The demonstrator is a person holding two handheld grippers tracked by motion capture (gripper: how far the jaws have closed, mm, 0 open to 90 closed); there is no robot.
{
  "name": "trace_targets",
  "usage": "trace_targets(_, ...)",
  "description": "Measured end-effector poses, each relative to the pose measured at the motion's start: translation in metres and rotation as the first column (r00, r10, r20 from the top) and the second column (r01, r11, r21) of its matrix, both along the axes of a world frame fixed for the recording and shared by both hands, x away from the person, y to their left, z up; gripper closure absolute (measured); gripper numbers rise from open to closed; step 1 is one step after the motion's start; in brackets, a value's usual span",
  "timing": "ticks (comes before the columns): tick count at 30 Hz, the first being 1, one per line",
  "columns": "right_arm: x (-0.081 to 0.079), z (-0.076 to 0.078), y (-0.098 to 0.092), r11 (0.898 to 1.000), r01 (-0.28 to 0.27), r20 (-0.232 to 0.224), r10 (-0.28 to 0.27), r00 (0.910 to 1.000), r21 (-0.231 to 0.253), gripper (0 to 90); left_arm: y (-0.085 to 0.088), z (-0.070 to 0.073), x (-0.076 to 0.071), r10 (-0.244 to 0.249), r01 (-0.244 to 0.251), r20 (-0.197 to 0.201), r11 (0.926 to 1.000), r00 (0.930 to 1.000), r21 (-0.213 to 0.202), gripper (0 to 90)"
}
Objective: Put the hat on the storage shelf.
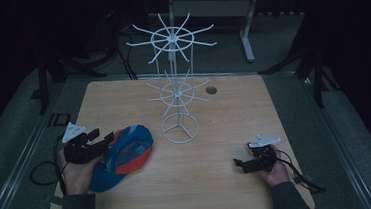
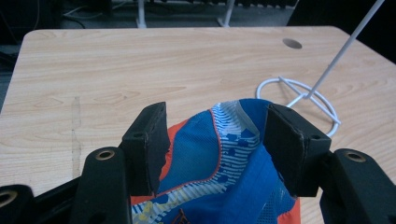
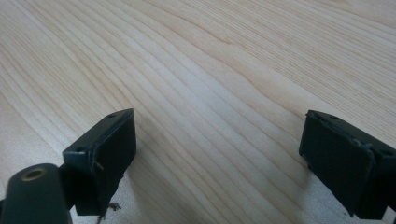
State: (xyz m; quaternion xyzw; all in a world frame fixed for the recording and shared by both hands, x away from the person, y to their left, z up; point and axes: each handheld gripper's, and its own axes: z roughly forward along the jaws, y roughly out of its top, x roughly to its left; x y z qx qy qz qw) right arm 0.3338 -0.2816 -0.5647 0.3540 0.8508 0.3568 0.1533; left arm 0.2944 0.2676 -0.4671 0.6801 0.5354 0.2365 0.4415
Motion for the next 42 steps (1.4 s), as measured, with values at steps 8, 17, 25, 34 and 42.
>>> trace_targets(8,0.000,0.000,0.000,1.000,0.000,0.000,0.000,1.0000,0.000,10.7,-0.001,0.003,0.002,-0.026,0.026,-0.025,0.9995,0.9993,0.014,41.4)
trace_targets(17,0.000,0.000,0.000,1.000,0.001,-0.001,-0.001,1.0000,0.000,10.7,-0.006,0.007,0.006,-0.079,0.081,-0.057,0.9964,0.9952,0.028,41.4)
trace_targets(25,0.000,0.000,0.000,1.000,0.000,0.000,0.000,1.0000,0.000,10.7,-0.012,0.009,0.011,-0.152,0.156,-0.086,0.9869,0.9847,0.043,39.6)
trace_targets(34,0.000,0.000,0.000,1.000,0.001,-0.002,-0.001,1.0000,0.000,10.7,-0.016,0.010,0.021,-0.183,0.191,-0.127,0.9803,0.9749,0.052,39.4)
trace_targets(42,0.000,0.000,0.000,1.000,0.001,-0.003,-0.001,1.0000,0.000,10.7,-0.021,0.006,0.030,-0.203,0.222,-0.192,0.9712,0.9602,0.086,38.3)
